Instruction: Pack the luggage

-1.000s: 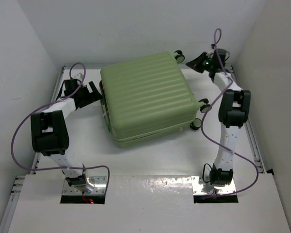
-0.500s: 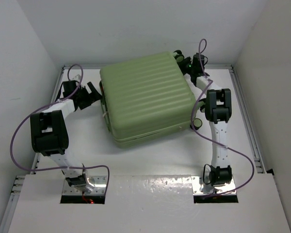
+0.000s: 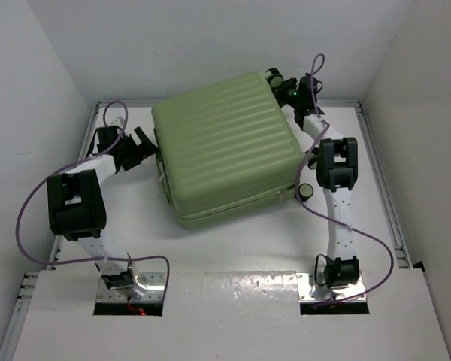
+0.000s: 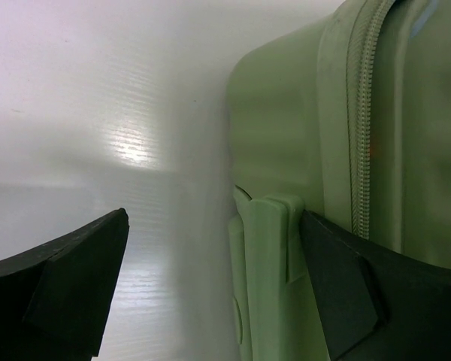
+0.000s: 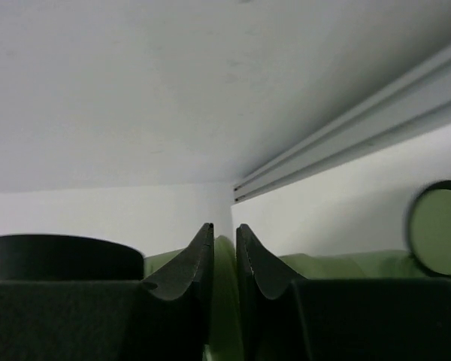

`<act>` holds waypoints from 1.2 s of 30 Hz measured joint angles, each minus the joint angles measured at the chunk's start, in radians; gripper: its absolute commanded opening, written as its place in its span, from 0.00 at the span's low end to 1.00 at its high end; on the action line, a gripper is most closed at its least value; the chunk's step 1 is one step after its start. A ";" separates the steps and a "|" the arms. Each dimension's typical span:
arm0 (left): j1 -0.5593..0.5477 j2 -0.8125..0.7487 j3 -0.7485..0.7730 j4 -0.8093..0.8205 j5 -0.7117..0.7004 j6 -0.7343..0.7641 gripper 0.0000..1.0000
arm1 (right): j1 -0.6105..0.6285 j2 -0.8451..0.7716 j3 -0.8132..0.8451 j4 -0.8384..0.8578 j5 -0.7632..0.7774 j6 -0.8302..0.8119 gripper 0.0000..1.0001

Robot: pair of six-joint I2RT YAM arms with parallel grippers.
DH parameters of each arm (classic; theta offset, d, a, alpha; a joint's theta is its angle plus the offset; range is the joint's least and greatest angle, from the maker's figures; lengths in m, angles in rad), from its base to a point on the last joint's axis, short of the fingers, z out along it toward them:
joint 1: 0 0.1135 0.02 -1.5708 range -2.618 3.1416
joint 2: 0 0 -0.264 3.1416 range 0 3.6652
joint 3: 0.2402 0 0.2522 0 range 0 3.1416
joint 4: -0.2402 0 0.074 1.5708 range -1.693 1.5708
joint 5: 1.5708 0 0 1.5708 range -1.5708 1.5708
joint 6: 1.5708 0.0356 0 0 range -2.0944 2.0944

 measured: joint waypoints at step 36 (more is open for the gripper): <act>-0.007 -0.351 -0.290 -0.132 -0.036 0.033 0.93 | -0.288 -0.541 -0.658 0.049 -0.044 -0.641 0.38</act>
